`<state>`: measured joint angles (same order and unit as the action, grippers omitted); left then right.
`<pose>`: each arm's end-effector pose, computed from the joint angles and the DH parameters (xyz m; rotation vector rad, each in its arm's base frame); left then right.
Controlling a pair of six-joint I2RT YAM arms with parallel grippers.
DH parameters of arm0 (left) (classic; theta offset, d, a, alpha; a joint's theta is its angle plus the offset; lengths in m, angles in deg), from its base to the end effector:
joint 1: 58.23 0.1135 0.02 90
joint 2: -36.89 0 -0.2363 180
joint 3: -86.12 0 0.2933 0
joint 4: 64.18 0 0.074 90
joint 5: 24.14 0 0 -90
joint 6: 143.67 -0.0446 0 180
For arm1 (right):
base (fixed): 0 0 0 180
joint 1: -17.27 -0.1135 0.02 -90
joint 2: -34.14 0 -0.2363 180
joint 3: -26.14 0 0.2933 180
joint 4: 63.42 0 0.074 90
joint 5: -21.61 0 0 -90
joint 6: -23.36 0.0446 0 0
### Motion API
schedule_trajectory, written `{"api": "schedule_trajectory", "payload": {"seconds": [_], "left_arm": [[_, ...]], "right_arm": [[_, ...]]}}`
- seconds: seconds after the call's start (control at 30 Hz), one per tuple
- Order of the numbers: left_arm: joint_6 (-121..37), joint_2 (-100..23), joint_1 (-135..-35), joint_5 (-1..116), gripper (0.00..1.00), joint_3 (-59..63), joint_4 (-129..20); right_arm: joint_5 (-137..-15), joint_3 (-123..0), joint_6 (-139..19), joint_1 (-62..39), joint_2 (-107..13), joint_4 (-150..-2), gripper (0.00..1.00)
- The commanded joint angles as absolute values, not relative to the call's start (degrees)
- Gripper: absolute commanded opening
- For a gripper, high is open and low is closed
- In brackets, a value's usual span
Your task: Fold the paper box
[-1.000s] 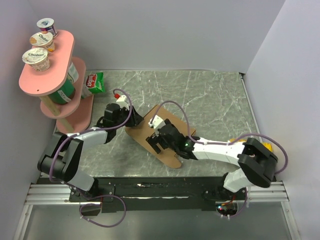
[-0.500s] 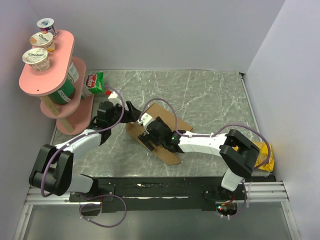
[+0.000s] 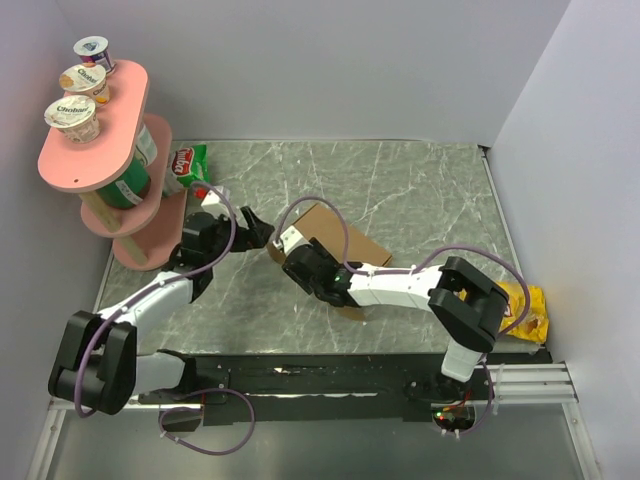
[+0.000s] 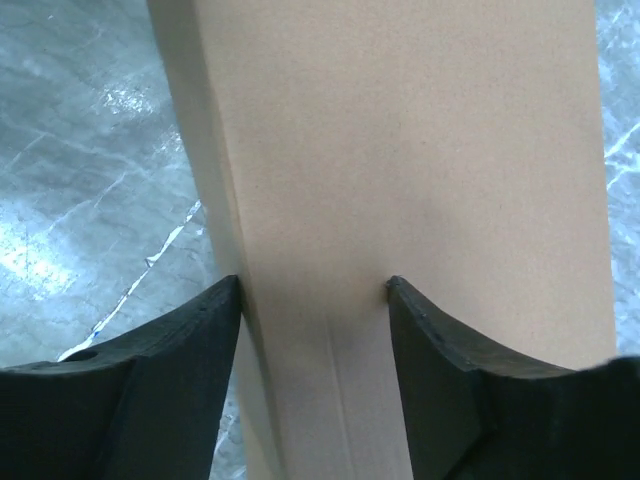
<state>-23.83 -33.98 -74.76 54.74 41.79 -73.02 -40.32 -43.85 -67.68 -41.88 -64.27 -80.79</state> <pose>0.3016 -0.0985 0.1699 -0.0876 1.9390 -0.7301 0.2188 0.3254 0.1264 -0.9283 2.0561 -0.0477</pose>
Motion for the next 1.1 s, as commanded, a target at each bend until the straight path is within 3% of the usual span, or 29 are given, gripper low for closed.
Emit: {"api": "schedule_trajectory", "payload": {"seconds": [0.0, 0.2, 0.4, 0.53, 0.6, 0.67, 0.7, 0.9, 1.07], "left_arm": [[-22.6, -30.6, -74.3, 54.9, 0.99, 42.5, -73.6], [-22.7, -24.1, -74.2, 55.1, 0.96, 41.1, -69.0], [-22.3, -17.6, -73.9, 55.0, 0.96, 40.4, -66.1], [-22.7, -15.0, -73.7, 54.3, 0.96, 39.3, -64.3], [-23.6, -15.0, -73.7, 53.6, 0.96, 39.3, -64.5], [-24.1, -16.4, -73.6, 52.2, 0.96, 38.6, -64.4], [-24.4, -18.9, -73.5, 51.1, 0.96, 38.4, -64.8], [-25.5, -30.1, -73.5, 43.6, 0.96, 37.5, -71.4], [-22.1, -30.0, -73.5, 48.9, 0.96, 39.2, -71.8]], "right_arm": [[-38.1, -43.8, -67.7, -42.9, -67.3, -89.1, 0.61], [-50.5, -45.0, -66.9, -42.2, -58.9, -91.6, 0.59], [-67.9, -44.4, -64.7, -33.2, -51.4, -90.9, 0.57], [-73.1, -46.0, -66.0, -29.8, -49.2, -92.4, 0.57], [-72.7, -46.8, -66.2, -29.5, -47.5, -93.8, 0.62], [-72.8, -47.0, -65.2, -28.3, -44.5, -94.6, 0.82], [-73.1, -46.5, -62.5, -27.5, -43.3, -95.3, 0.99], [-76.7, -37.0, -60.1, -17.6, -33.7, -93.1, 1.0], [-86.4, -34.3, -62.7, -6.3, -33.5, -87.6, 1.0]]}}
